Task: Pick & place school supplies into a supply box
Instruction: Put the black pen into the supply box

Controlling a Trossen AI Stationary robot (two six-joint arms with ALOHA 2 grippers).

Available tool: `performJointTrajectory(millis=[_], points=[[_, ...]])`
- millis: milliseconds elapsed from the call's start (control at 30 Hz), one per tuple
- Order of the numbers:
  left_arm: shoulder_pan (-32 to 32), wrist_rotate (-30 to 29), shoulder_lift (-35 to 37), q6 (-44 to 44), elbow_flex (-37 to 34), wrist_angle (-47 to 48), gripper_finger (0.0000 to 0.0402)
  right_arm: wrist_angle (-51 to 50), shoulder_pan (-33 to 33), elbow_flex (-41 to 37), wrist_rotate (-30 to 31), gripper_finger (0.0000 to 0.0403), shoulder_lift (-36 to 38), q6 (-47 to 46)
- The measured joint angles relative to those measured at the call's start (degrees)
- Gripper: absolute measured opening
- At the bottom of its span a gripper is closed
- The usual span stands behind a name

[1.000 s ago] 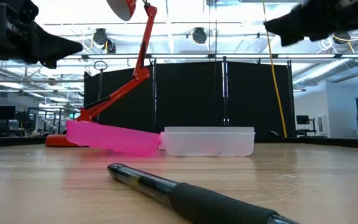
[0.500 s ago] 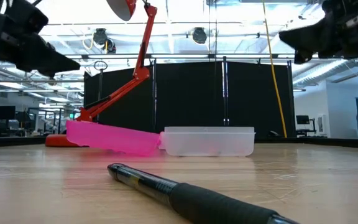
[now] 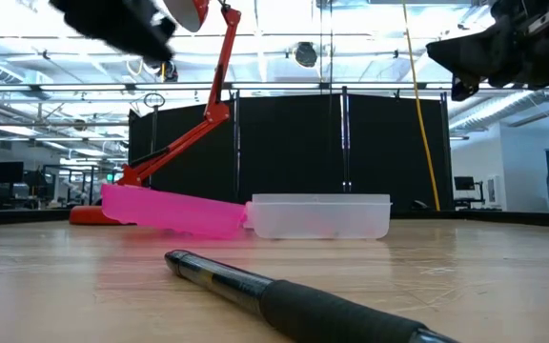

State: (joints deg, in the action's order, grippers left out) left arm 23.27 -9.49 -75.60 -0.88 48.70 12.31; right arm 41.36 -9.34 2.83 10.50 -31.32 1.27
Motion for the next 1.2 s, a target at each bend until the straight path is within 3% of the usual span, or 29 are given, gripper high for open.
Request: performJointTrajectory(millis=[267,467,900,1200], points=[[4.3,10.3,-25.9,-6.2,23.1,3.4,0.0030,-1.5,-0.1,-0.1,0.0,0.0000,-1.1,-3.9],[6.3,9.1,-37.4,-9.7,33.7,14.0,0.0071,-1.3,-0.1,-0.1,-0.1,0.0000,-1.2,-1.9],[7.3,3.6,-41.1,-11.0,34.6,15.0,0.0223,-1.3,-0.1,-0.1,-0.1,0.0000,-1.2,-0.6],[8.0,5.6,-41.1,-9.1,34.0,15.3,0.0255,-1.4,-0.1,-0.2,-0.1,0.0000,-1.2,-3.4]])
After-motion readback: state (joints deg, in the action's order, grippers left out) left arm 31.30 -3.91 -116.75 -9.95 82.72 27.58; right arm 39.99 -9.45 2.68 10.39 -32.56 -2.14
